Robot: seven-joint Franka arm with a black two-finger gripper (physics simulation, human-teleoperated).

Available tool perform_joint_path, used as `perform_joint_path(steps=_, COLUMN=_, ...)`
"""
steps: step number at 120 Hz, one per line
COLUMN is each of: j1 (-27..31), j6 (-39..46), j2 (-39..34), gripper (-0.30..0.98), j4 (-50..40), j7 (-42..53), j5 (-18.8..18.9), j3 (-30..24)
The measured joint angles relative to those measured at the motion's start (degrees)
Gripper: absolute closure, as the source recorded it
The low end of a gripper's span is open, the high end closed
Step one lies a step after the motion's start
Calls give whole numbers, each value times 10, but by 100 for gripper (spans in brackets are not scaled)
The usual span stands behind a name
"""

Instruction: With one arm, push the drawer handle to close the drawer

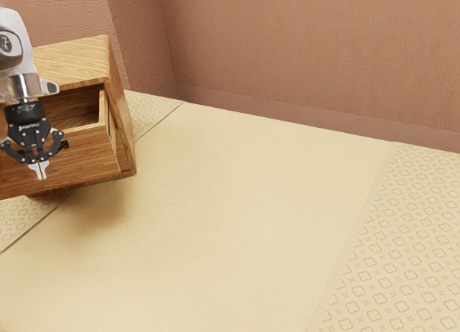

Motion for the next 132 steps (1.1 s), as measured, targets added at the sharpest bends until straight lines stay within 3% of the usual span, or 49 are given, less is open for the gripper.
perform_joint_path(steps=88, j1=6, j6=7, j2=160, gripper=79, j4=215, j7=7, j5=22, j3=0)
perform_joint_path(steps=132, j1=-27, j6=7, j2=237, gripper=79, j4=319, j7=12, j5=30, j3=36)
